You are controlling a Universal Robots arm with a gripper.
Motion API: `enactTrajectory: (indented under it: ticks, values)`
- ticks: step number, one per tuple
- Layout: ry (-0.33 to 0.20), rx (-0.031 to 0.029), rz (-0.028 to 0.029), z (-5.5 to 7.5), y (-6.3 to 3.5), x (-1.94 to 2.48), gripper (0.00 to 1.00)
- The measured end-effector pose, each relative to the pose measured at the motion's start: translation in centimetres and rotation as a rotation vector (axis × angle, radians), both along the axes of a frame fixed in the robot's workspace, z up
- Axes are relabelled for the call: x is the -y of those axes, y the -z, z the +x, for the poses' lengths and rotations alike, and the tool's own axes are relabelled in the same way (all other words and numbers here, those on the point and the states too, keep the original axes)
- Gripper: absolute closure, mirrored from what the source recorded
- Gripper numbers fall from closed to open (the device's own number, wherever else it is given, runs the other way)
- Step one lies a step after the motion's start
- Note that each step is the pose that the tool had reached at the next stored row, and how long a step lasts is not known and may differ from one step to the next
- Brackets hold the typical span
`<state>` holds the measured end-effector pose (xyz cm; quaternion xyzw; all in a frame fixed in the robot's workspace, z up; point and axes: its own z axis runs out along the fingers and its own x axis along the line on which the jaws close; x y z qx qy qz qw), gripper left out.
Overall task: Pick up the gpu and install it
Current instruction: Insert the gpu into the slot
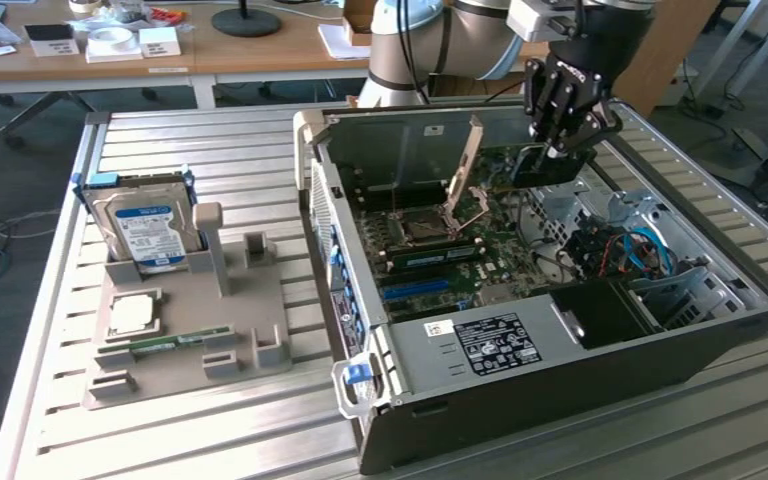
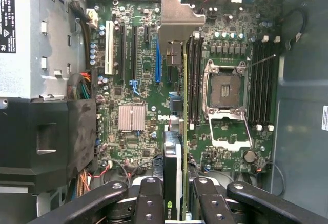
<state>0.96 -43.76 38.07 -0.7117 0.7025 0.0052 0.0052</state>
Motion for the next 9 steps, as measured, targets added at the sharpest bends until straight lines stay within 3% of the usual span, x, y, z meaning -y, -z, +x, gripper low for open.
enactTrajectory:
  ticks: [9]
  values:
    - [0.0, -0.0001, -0.0003, 0.0, 0.07, 0.0, 0.73]
